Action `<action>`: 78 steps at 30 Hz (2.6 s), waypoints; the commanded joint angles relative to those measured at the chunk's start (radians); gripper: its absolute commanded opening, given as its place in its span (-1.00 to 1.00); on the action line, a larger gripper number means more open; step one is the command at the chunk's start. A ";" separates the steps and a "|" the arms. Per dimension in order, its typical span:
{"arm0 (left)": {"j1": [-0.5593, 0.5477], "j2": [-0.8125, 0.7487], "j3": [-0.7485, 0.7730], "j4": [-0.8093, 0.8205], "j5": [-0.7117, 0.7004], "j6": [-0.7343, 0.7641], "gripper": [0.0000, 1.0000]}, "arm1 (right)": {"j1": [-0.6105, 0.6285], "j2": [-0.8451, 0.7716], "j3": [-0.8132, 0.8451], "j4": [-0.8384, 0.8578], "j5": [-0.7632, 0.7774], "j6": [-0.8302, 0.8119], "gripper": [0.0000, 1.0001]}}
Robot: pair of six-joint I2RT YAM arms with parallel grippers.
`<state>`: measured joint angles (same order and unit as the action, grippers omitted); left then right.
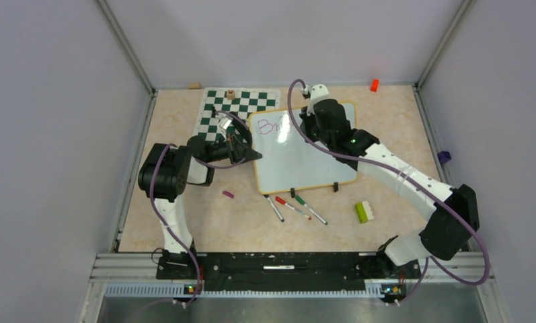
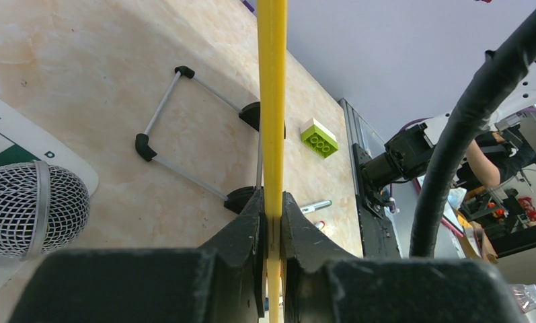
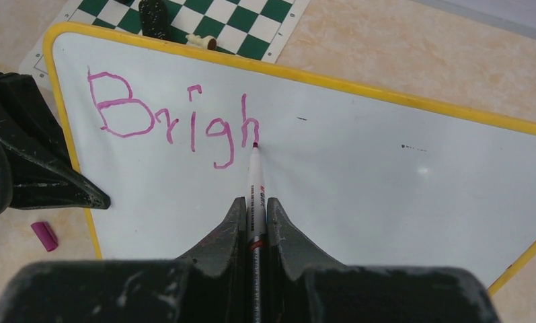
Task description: Write a sentence on the whiteboard
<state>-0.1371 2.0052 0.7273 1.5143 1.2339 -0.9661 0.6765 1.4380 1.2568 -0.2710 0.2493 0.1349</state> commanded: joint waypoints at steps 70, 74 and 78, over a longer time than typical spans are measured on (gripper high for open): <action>-0.006 -0.047 -0.004 0.084 0.034 0.021 -1.00 | -0.027 0.030 0.152 0.001 0.106 -0.034 -1.00; -0.006 -0.047 -0.003 0.081 0.035 0.021 -1.00 | -0.026 0.038 0.138 -0.009 0.110 -0.027 -1.00; -0.006 -0.050 -0.004 0.081 0.035 0.023 -1.00 | -0.026 0.024 0.109 -0.015 0.107 -0.020 -1.00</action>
<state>-0.1375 2.0048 0.7258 1.5177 1.2369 -0.9592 0.6624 1.4712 1.3624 -0.3046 0.3439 0.1123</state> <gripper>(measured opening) 0.131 0.084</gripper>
